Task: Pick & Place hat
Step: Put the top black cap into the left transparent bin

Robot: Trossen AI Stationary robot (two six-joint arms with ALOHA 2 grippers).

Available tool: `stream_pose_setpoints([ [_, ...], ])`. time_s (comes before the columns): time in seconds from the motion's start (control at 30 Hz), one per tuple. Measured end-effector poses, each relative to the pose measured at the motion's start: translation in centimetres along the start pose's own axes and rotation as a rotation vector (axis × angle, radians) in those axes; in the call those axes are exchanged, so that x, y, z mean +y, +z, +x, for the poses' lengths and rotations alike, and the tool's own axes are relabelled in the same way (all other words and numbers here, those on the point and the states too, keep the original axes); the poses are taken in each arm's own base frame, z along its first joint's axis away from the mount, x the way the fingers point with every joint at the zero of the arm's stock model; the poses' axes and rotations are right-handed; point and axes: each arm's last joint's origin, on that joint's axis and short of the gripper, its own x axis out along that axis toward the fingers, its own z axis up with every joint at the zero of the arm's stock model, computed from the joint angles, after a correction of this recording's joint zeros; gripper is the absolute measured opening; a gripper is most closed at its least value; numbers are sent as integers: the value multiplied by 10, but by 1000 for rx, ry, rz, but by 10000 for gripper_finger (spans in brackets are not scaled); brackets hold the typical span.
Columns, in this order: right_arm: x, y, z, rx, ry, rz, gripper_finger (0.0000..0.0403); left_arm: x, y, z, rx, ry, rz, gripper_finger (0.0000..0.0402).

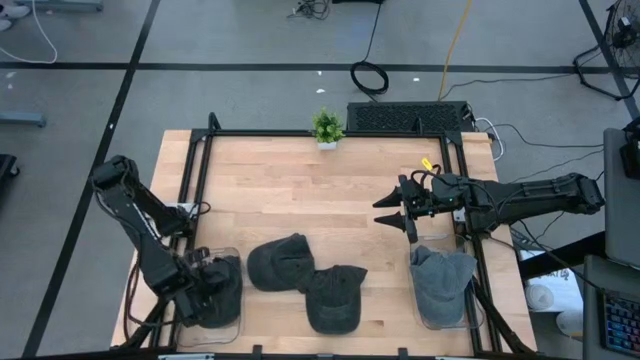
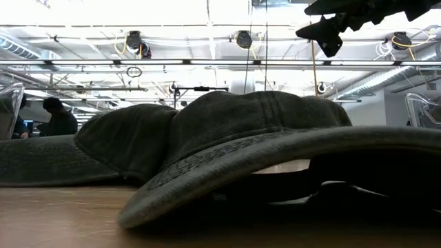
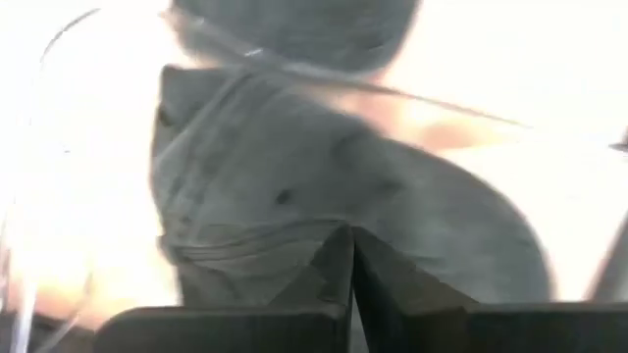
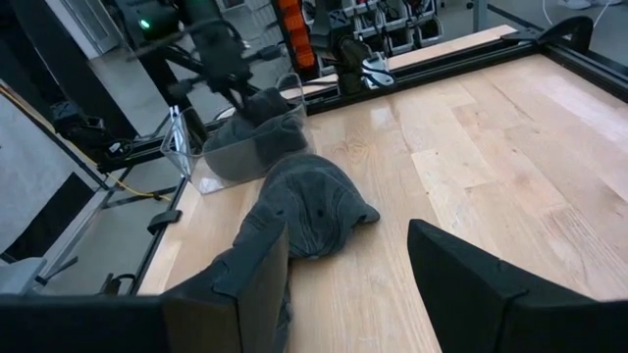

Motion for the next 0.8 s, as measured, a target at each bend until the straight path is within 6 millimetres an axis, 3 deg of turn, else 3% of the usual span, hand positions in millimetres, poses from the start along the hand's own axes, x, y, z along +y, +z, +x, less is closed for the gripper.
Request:
stream_pose_setpoints([
  [0.23,0,0,0,4,-1,0,202,-14,-12,-18,78,-98,-48,4],
  [0.37,0,-1,0,7,-2,7,199,-9,-24,-6,73,-69,-69,4],
  [0.63,0,0,0,5,-2,14,203,-9,-36,33,102,-217,-96,4],
  [0.8,0,0,0,0,0,-5,201,-6,-37,32,137,-213,-95,4],
])
